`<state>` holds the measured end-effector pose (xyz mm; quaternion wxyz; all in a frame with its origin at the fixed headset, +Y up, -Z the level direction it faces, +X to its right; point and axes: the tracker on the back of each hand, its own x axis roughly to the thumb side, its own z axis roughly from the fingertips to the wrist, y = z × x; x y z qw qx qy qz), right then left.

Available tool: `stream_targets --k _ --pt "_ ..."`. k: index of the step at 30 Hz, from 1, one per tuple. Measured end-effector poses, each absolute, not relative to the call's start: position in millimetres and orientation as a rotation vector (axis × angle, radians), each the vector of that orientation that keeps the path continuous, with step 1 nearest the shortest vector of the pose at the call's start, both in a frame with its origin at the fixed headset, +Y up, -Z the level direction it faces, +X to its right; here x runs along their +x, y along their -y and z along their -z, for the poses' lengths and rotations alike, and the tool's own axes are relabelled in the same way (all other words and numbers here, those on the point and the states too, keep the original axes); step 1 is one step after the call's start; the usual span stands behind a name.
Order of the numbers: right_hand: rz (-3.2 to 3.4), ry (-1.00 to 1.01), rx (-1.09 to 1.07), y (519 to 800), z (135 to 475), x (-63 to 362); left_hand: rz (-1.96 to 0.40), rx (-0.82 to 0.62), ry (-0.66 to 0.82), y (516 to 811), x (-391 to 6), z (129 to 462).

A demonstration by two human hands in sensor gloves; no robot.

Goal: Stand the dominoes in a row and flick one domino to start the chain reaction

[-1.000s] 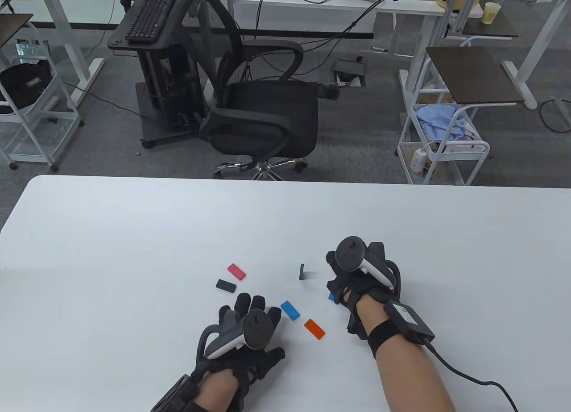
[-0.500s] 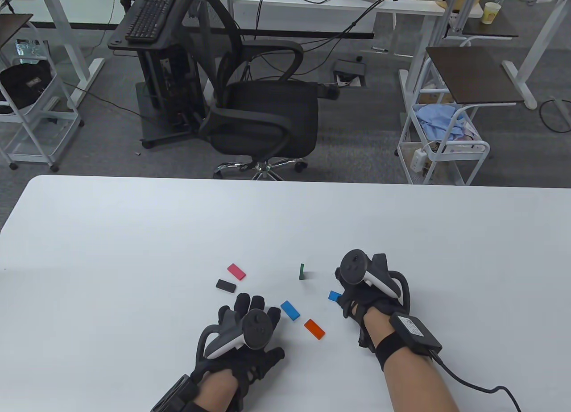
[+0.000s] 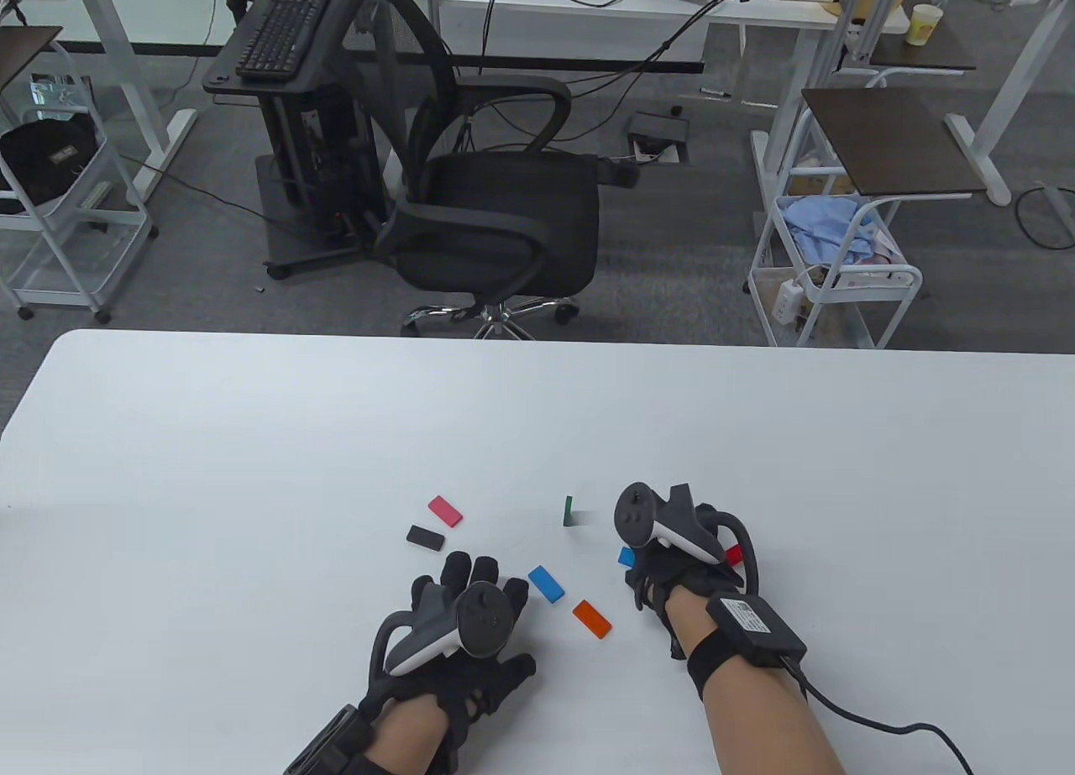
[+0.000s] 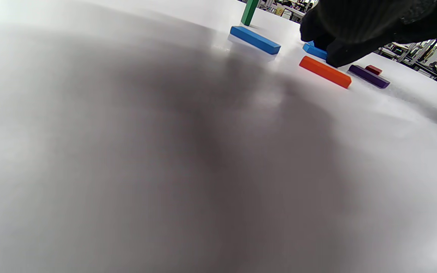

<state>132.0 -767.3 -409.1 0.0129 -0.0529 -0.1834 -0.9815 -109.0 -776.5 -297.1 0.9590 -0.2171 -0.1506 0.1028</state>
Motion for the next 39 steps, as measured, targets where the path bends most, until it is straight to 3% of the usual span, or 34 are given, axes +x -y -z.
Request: stream_targets --k 26,39 --pt "2.873 0.491 -0.266 767.2 408.7 107.2 -0.209 -0.451 0.314 777.0 -108.0 296.5" --pt "3.09 0.502 -0.217 747.5 407.7 131.7 -0.216 -0.439 0.312 776.2 -108.6 296.7"
